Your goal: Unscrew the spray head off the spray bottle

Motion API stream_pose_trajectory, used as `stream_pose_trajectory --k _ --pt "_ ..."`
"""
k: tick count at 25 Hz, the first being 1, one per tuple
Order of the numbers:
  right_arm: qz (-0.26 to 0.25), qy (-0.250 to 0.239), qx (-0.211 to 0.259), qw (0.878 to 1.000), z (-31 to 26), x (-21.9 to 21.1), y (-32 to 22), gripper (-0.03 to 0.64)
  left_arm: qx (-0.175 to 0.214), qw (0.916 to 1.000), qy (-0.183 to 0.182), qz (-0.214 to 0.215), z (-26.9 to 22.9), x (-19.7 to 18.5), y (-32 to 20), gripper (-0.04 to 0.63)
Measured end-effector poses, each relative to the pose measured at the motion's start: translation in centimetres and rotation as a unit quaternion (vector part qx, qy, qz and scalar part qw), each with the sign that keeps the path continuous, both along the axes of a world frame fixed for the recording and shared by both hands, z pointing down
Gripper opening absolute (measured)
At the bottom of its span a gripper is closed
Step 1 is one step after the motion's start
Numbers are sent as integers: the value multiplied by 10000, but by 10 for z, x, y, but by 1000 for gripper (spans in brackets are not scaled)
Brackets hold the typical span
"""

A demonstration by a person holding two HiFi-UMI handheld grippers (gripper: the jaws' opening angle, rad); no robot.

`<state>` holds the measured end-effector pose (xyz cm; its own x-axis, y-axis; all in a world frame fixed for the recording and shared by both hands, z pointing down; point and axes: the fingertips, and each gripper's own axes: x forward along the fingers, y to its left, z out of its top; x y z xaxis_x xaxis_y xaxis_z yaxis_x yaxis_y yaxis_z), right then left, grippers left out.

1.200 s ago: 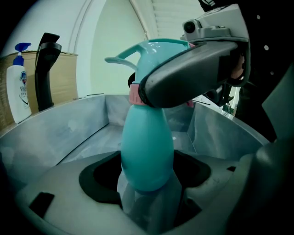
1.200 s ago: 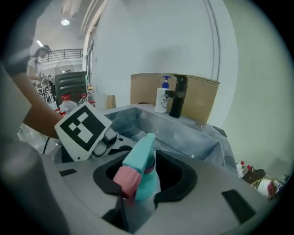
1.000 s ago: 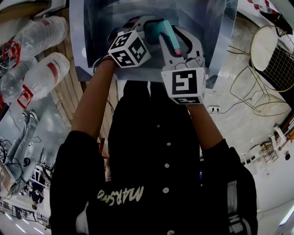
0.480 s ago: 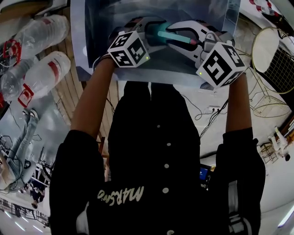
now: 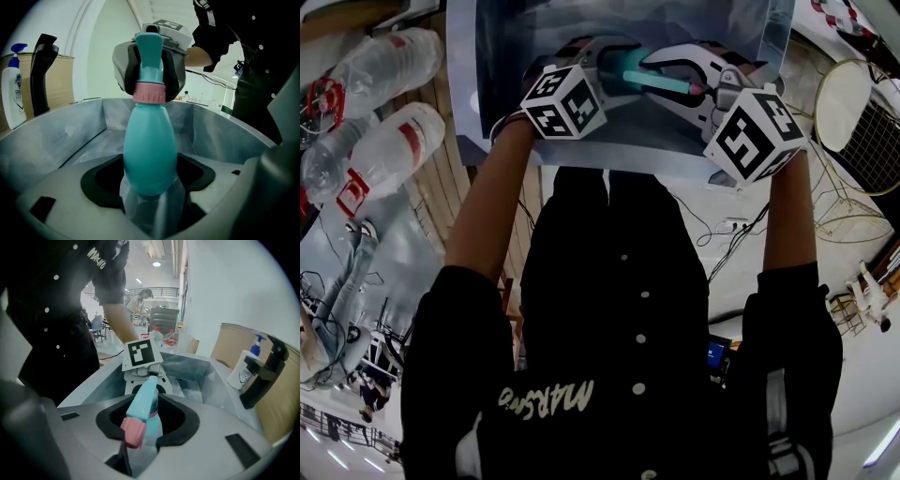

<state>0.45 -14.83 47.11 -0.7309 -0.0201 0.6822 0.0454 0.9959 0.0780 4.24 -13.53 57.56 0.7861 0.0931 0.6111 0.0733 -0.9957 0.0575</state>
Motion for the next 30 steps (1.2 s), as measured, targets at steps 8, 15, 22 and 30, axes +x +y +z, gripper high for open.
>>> stream_pose_trajectory --k 8,15,22,30 --pt "46 -87 -9 10000 -7 -2 0 143 41 10000 -35 42 1 -1 1 364" --pt "275 -199 -146 9993 -22 0 -2 143 65 10000 -58 16 0 -2 0 364" --pt "710 -475 -282 9959 -47 8 3 143 94 9999 -95 -56 -2 0 3 370" --pt "995 -642 -200 9928 -66 14 3 144 143 9996 -180 -132 -7 -2 5 383"
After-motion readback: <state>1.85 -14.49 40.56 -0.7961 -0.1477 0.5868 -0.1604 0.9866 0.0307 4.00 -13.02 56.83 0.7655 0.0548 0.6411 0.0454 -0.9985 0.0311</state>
